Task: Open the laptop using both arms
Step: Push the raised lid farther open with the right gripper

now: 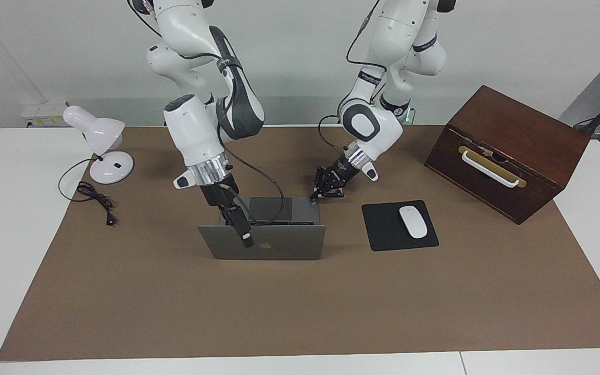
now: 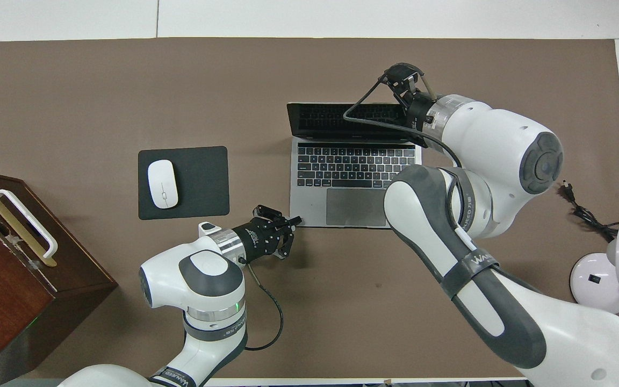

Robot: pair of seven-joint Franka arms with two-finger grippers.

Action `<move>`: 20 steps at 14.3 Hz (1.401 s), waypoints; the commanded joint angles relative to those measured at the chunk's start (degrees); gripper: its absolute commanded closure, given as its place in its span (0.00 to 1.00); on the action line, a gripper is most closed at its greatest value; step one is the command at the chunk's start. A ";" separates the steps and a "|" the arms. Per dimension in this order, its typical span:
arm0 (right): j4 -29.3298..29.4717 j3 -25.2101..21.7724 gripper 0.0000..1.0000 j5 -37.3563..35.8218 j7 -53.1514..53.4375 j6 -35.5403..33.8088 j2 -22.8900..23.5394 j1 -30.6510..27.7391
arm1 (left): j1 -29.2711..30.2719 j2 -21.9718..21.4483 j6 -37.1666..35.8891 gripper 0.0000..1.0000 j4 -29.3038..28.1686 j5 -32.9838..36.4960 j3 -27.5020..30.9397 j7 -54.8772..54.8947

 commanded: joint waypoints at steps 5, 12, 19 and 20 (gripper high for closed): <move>3.10 0.34 0.00 1.49 -3.59 -2.38 1.70 -2.16 | 0.43 2.81 0.63 1.00 1.43 -1.41 0.59 1.99; 3.10 0.43 0.00 1.84 -3.50 -2.29 1.70 -1.90 | 0.43 2.81 0.72 1.00 1.70 -1.49 0.59 2.08; 3.02 0.51 0.00 2.37 -1.39 -5.62 -1.02 -0.67 | 0.61 2.29 0.98 1.00 3.01 -1.32 0.68 1.99; 3.02 0.43 0.00 2.37 -1.39 -7.20 -2.33 -0.76 | 0.69 2.20 0.98 1.00 3.19 -1.23 0.68 1.99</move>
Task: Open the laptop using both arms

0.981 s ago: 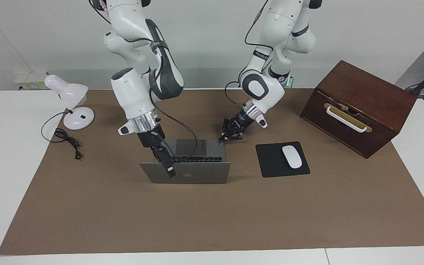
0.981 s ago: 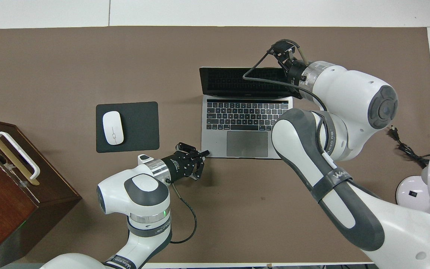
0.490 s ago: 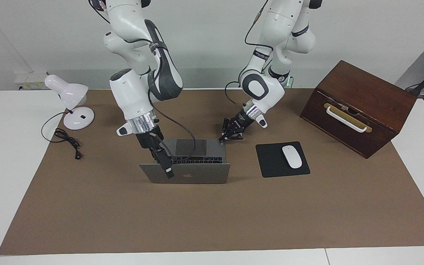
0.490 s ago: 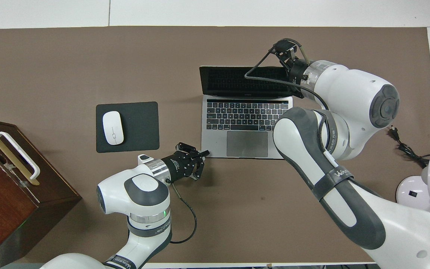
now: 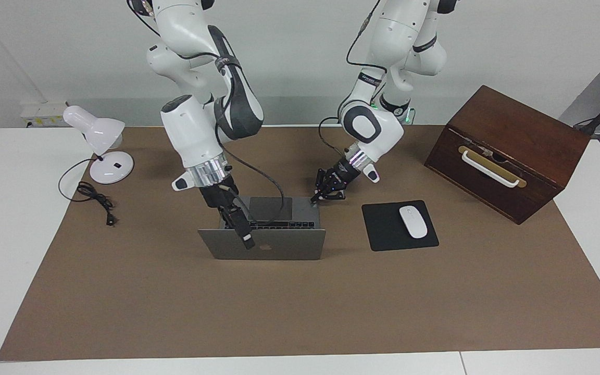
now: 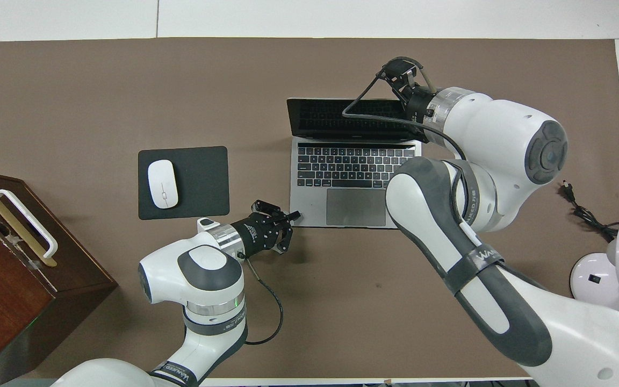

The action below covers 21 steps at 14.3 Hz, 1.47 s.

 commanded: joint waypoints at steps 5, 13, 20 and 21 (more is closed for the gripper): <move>0.54 -0.78 0.00 1.22 -0.95 -11.68 -8.26 -1.17 | 1.61 0.40 1.39 1.00 2.94 -0.42 0.17 1.47; 2.74 -0.78 0.00 -14.25 -22.09 -27.67 -13.01 -10.12 | 5.48 -0.65 8.07 1.00 7.95 12.83 0.17 1.56; 7.99 -0.96 0.00 -25.22 -44.09 -49.27 -16.79 -17.07 | 12.42 0.40 2.64 1.00 13.49 34.27 0.17 1.74; 9.32 -0.96 0.00 -26.55 -45.50 -52.54 -16.88 -17.17 | 13.65 0.49 1.49 1.00 14.19 37.95 0.17 1.82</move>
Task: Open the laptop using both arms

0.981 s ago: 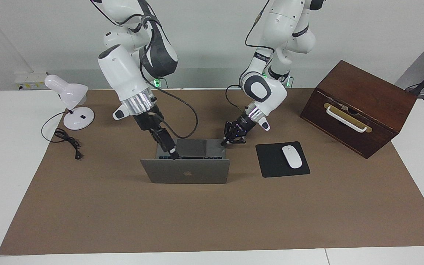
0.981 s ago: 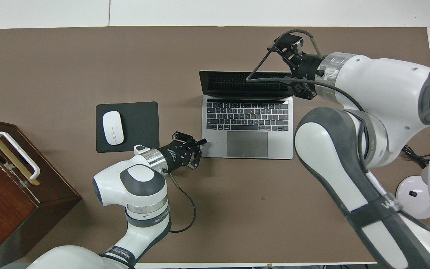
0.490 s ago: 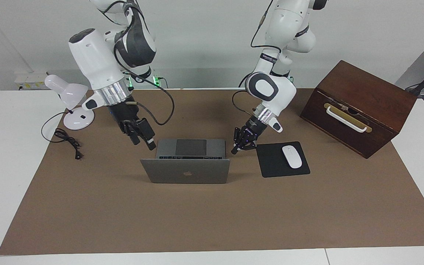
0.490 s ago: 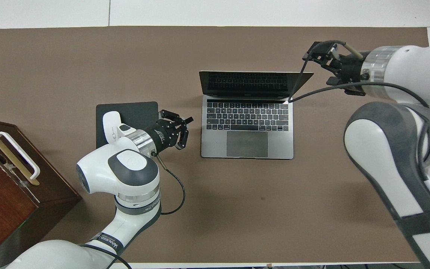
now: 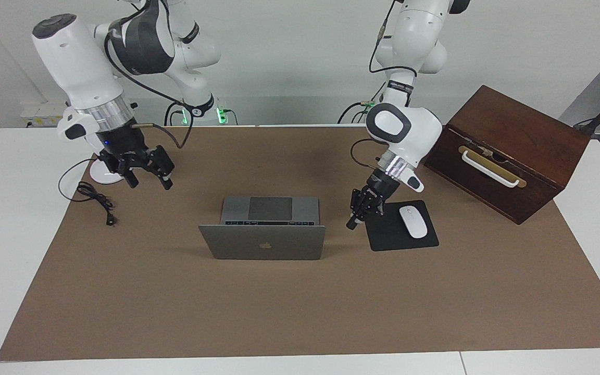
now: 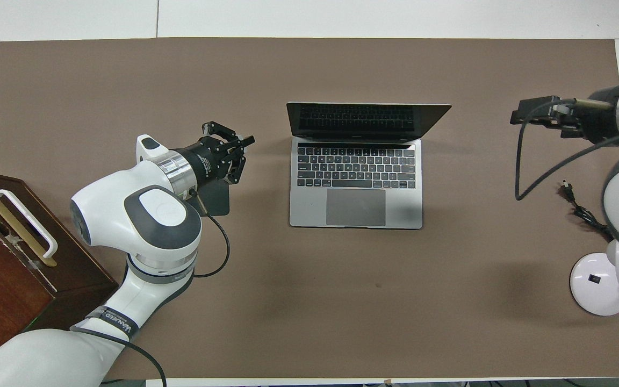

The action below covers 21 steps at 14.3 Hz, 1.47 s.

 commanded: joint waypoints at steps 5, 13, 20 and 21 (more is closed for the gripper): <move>6.23 0.49 0.00 -6.31 -11.15 -15.59 -2.12 -0.82 | 9.05 1.71 -14.51 1.00 5.34 36.72 -0.25 0.86; 10.46 14.75 0.00 -8.86 -14.60 -21.85 -1.86 -15.97 | 17.94 -1.62 -35.44 1.00 12.74 67.16 2.37 6.12; 13.18 13.59 0.00 -8.16 -14.51 -26.50 -1.50 -17.96 | 17.86 -11.37 -58.38 1.00 12.38 74.39 5.38 25.90; 13.27 12.89 0.00 -8.16 -14.51 -26.51 -1.42 -17.88 | 18.03 -13.30 -59.26 1.00 12.03 74.48 5.38 26.17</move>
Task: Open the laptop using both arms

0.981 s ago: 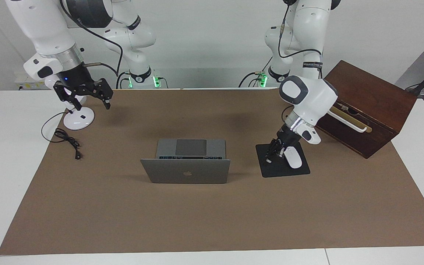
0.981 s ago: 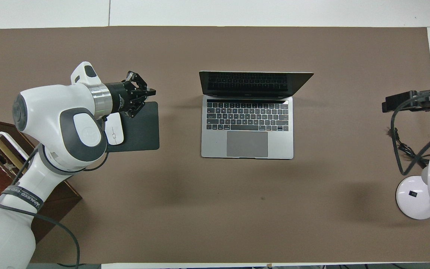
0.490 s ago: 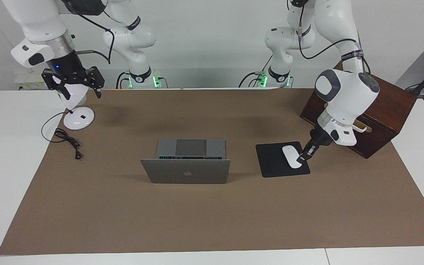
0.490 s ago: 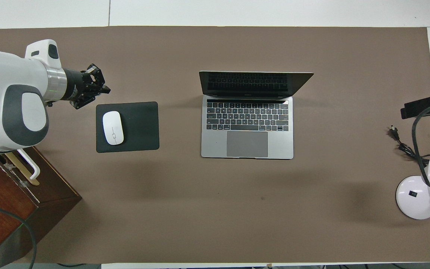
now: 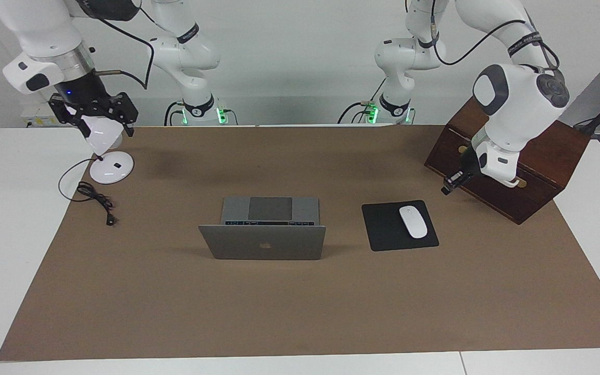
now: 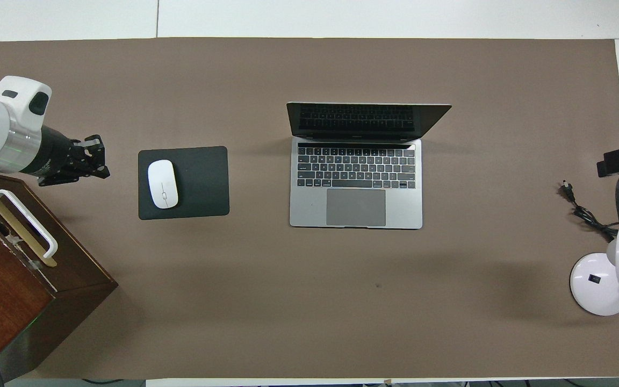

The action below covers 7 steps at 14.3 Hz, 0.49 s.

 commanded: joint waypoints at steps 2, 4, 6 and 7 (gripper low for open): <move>2.08 -0.58 0.00 0.19 -1.43 -1.16 0.81 -0.51 | 2.45 -7.70 -6.38 1.00 -2.40 1.66 0.01 3.48; 2.08 -0.67 0.00 0.37 -1.00 -0.90 0.81 0.37 | 2.90 -9.90 -9.72 1.00 -2.58 1.74 0.01 5.06; 1.99 -1.10 0.00 0.37 -0.99 -0.81 0.81 0.64 | 3.08 -10.00 -10.70 0.86 -2.41 1.74 0.09 6.30; 1.99 -1.20 0.00 0.19 -0.99 -0.81 0.81 0.64 | 2.91 -10.00 -12.27 0.83 -2.14 1.74 0.01 6.39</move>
